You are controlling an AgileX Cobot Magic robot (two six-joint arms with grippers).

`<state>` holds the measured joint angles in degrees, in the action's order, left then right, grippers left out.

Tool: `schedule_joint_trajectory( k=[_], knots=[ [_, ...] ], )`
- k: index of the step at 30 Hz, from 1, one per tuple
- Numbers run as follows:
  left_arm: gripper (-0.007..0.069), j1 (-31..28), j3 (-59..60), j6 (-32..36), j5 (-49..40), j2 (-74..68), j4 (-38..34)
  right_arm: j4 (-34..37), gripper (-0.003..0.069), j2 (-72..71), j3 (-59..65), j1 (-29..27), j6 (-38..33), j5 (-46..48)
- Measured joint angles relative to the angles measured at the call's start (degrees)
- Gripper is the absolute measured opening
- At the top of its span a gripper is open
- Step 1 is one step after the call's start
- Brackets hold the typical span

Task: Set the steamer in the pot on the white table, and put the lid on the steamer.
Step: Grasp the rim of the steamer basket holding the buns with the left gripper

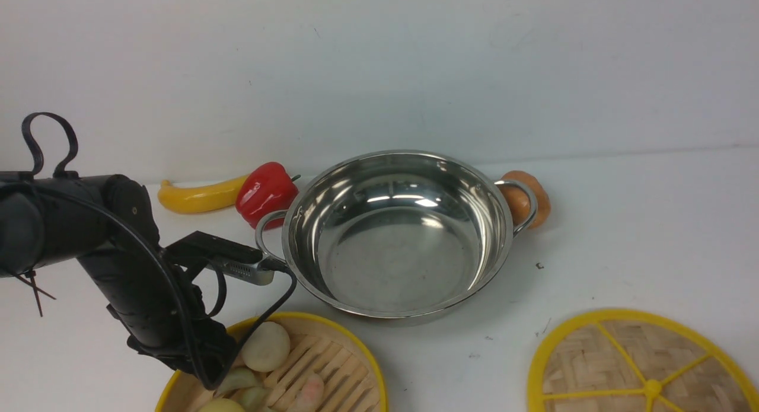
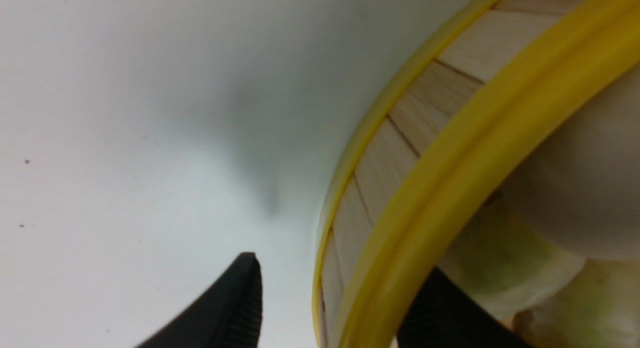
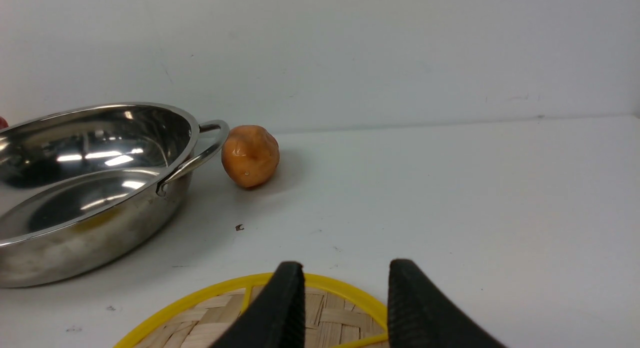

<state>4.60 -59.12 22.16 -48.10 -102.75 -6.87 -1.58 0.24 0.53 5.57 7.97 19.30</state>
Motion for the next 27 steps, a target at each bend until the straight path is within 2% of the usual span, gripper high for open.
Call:
schedule_joint_trajectory(
  k=[6, 19, 27],
  knots=[
    [0.0295, 0.0, 0.0, 0.05, 0.05, 0.0, 0.75, 0.0, 0.0249, 0.0, 0.0, 0.0, 0.0, 0.0],
    [0.0046, 0.05, -0.26, 0.31, -1.73, -1.19, 2.71, 0.0, 0.0249, 0.0, 0.0, 0.0, 0.0, 0.0],
    [0.003, 0.1, -0.39, 0.19, -3.06, -1.25, 5.02, 0.0, 0.0249, 0.0, 0.0, 0.0, 0.0, 0.0]
  ],
)
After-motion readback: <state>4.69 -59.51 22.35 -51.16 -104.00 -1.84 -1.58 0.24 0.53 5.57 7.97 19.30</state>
